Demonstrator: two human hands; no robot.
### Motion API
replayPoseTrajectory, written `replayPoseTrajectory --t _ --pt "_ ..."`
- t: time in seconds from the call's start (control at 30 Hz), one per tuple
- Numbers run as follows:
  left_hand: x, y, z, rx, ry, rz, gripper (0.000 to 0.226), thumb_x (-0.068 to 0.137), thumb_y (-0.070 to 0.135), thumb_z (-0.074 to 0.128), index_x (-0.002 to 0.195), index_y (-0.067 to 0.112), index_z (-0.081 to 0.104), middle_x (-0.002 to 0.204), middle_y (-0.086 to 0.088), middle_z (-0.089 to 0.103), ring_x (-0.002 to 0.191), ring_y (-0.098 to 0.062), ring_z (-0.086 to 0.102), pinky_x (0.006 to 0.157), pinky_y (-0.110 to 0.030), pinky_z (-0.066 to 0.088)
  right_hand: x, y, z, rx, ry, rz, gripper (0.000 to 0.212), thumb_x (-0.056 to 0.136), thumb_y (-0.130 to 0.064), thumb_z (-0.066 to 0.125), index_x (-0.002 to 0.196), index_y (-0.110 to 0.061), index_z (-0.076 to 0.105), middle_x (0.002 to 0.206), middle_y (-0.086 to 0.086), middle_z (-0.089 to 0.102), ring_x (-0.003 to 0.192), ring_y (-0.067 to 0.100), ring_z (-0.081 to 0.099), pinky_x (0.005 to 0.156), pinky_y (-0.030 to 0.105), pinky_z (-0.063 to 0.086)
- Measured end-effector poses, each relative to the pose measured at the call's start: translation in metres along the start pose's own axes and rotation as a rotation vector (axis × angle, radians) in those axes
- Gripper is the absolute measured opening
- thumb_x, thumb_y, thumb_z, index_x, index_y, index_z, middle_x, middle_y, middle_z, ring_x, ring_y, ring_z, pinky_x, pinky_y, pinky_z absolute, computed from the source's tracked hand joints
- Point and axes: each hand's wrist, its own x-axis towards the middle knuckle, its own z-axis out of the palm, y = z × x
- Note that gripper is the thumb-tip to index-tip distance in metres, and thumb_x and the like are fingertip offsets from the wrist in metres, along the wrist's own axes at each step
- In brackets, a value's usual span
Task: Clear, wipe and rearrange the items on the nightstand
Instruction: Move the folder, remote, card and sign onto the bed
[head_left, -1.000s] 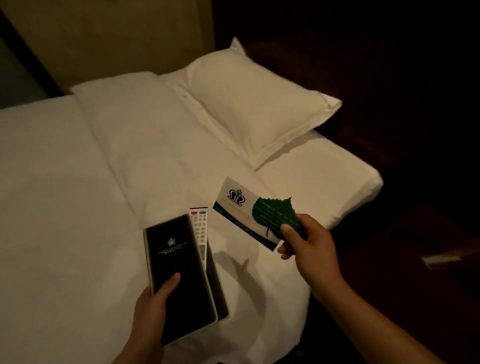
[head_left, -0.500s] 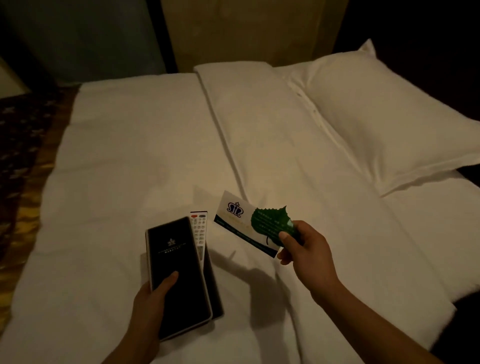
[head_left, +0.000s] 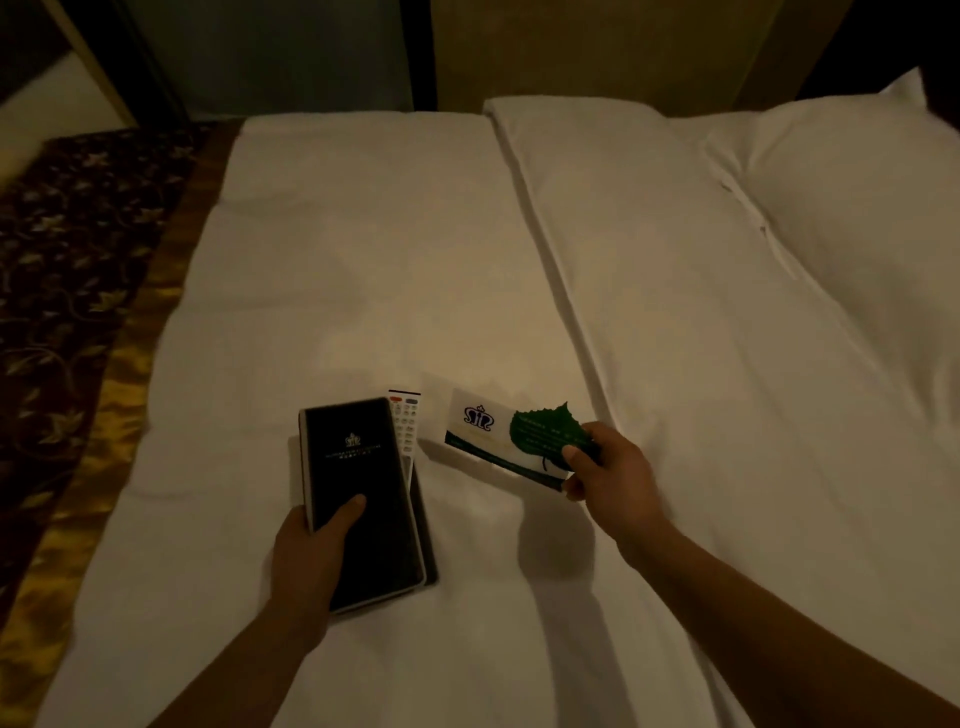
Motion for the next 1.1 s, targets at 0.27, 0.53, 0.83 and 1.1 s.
replayPoseTrajectory --t 0.27,0.53,0.83,1.1 --pt "0.04 0.007 0.013 0.363 0.073 0.112 0.063 0.084 0.045 0.072 0.13 0.009 0.05 0.118 -0.014 0.064 0.095 -0.032 0.064 0.077 -0.04 0.054 0.04 0.029 0.021 -0.101 -0.04 0.072 0.017 0.096 -0.01 0.055 0.099 -0.025 0.063 0.093 0.005 0.067 0.071 0.018 0.063 0.064 0.031 0.057" --pt "0.016 0.009 0.028 1.037 0.192 0.628 0.07 0.078 0.029 0.078 0.142 0.013 0.052 0.139 -0.029 0.045 0.122 -0.049 0.045 0.093 -0.063 0.044 0.039 0.021 0.017 -0.226 -0.038 0.017 0.06 0.088 -0.005 0.061 0.141 -0.028 0.044 0.128 -0.001 0.052 0.109 0.026 0.061 0.091 0.049 0.055" --pt "-0.019 0.022 0.083 1.111 -0.131 0.73 0.082 0.079 0.067 0.029 0.154 0.034 0.023 0.161 -0.01 0.024 0.15 -0.031 0.016 0.117 -0.057 0.017 0.017 0.013 -0.013 -0.196 0.018 0.015 0.057 0.091 -0.023 0.065 0.143 -0.026 0.043 0.143 -0.002 0.045 0.1 0.02 0.066 0.091 0.046 0.055" --pt "-0.072 0.016 0.127 1.167 -0.215 0.753 0.086 0.079 0.071 0.025 0.156 0.035 0.013 0.164 -0.009 0.017 0.152 -0.028 0.006 0.119 -0.054 0.013 -0.024 0.019 -0.082 -0.173 0.049 0.028 0.045 0.089 -0.023 0.067 0.133 -0.027 0.054 0.121 -0.005 0.063 0.088 0.008 0.065 0.086 0.038 0.057"
